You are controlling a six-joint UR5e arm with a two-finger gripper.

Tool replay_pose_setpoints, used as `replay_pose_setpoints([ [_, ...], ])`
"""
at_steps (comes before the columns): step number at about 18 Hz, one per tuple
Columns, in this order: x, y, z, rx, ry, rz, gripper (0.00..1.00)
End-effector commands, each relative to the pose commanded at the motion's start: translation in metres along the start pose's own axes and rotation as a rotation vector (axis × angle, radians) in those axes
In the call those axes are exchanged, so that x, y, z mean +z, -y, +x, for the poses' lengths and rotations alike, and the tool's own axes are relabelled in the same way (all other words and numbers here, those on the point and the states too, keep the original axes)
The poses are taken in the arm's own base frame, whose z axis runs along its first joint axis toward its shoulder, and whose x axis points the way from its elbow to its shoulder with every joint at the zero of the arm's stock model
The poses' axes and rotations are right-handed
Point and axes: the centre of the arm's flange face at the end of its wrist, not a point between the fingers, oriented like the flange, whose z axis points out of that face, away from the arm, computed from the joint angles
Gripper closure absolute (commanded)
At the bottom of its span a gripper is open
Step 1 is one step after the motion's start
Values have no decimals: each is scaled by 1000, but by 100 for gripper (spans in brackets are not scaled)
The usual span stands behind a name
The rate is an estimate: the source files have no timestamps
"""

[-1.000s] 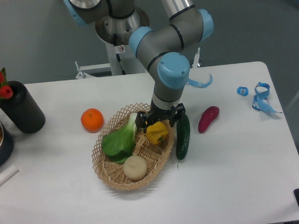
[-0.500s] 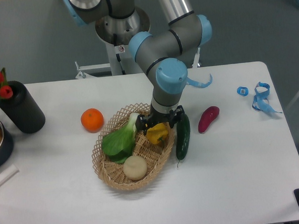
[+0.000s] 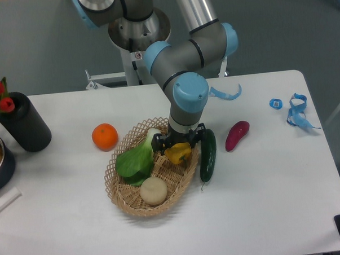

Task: Pick up the yellow pepper from the basket
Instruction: 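Lower the gripper down onto the yellow pepper in the basket, then close the gripper fingers around the yellow pepper, then lift the yellow pepper out of the basket and carry it away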

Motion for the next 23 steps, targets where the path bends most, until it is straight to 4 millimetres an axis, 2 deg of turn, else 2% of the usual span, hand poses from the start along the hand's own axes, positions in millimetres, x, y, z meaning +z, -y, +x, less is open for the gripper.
replay_pose_setpoints([
  [2, 0, 0, 2, 5, 5, 0, 14],
  [4, -2, 1, 2, 5, 6, 3, 30],
  [7, -2, 1, 2, 3, 7, 3, 40],
  [9, -5, 2, 2, 4, 8, 10, 42],
  [11, -8, 3, 2, 7, 9, 18, 60],
  [14, -18, 9, 1, 22, 18, 38, 63],
  [19, -33, 18, 0, 71, 42, 64, 63],
  [21, -41, 22, 0, 75, 42, 77, 58],
  [23, -45, 24, 4, 85, 45, 88, 58],
])
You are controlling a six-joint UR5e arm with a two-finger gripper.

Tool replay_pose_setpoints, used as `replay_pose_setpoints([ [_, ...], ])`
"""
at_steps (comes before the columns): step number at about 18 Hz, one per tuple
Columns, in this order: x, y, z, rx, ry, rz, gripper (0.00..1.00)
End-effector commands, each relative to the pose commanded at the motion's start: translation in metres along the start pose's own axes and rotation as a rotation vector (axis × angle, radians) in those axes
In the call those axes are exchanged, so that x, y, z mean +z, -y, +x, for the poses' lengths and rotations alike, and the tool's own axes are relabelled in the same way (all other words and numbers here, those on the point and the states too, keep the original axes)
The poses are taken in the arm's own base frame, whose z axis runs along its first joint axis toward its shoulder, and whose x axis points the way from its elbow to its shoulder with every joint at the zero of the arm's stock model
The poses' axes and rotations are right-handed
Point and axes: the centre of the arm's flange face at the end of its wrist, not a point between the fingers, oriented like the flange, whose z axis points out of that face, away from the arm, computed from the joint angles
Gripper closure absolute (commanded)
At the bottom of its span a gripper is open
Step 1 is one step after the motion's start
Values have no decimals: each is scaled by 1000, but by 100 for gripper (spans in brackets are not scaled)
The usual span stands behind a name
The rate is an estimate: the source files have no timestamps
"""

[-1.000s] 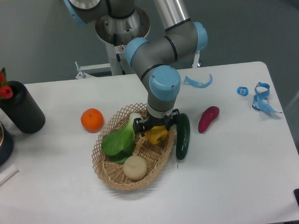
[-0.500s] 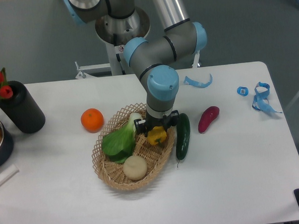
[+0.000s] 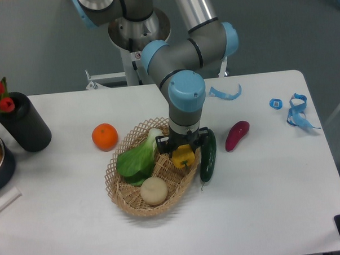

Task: Pick up the yellow pepper from the basket
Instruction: 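Lift the yellow pepper out of the basket and carry it away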

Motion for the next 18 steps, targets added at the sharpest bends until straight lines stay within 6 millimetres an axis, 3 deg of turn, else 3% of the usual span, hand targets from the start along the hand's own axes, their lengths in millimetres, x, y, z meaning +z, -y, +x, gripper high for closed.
replay_pose_setpoints([
  [5, -27, 18, -3, 10, 16, 57, 58],
  [9, -49, 36, -22, 8, 41, 108, 59],
  [15, -78, 53, -95, 25, 81, 168, 63],
  [18, -78, 55, -124, 61, 96, 167, 63],
])
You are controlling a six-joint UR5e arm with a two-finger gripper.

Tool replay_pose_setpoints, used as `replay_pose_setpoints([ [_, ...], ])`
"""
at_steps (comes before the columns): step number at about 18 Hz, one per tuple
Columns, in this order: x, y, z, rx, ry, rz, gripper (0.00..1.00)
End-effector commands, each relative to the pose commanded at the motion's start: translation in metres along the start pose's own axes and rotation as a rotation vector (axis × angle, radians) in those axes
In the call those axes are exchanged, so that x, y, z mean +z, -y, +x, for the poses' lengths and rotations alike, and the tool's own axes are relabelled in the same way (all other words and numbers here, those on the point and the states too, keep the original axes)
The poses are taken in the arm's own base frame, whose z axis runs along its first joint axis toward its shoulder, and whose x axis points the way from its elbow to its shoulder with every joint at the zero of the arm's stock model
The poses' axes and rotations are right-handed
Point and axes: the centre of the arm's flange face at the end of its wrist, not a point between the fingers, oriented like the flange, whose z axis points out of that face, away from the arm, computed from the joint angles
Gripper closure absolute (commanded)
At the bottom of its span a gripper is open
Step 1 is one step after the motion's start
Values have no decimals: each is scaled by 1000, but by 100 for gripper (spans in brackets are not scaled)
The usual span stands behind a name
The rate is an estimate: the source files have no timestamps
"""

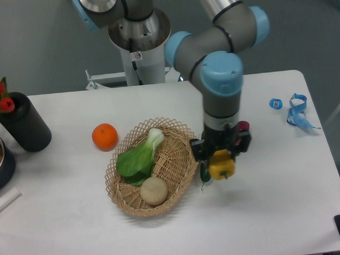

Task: Pick up the yellow pepper from the basket
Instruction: 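Lift the yellow pepper out of the basket and carry it away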

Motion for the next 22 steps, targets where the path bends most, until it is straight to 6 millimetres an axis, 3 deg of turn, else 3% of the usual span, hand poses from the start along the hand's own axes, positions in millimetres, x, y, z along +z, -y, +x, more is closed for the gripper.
replay_pose_setpoints([
  [3, 4, 2, -28, -11, 13, 3, 63],
  [6, 10, -3, -50, 106, 19, -8, 63],
  [10, 12, -22, -95, 88, 0, -2, 70],
  [14, 16, -46, -135, 219, -20, 4, 70],
  [17, 16, -56, -149, 320, -21, 5, 70],
  [22, 8, -61, -157, 516, -28, -20, 67],
])
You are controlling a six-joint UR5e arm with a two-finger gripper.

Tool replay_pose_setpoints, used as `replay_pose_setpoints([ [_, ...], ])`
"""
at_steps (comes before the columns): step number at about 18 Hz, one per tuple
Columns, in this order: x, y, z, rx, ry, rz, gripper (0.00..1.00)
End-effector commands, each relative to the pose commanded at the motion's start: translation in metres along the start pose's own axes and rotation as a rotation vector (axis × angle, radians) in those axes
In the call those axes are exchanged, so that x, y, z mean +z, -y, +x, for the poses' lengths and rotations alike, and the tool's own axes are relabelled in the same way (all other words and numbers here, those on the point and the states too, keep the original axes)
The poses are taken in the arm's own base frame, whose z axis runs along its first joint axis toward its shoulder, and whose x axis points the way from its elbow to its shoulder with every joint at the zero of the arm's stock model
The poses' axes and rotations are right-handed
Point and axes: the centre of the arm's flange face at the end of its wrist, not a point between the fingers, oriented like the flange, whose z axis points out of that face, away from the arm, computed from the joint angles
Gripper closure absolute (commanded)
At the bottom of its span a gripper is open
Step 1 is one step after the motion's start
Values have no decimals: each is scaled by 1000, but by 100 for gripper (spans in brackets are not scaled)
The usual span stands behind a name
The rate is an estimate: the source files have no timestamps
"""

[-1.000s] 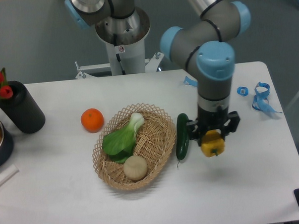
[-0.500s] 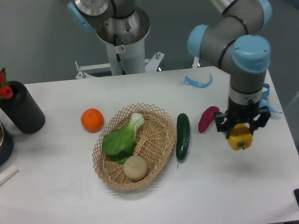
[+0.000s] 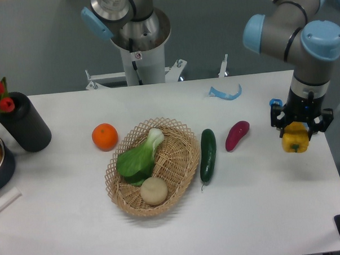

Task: Pick up the yellow pepper from the basket
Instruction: 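Lift the yellow pepper out of the basket and carry it away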

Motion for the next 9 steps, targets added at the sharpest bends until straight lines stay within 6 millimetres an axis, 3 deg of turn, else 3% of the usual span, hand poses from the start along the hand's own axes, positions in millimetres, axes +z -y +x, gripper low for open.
replay_pose_setpoints([
  [9, -20, -7, -11, 70, -55, -75, 66],
])
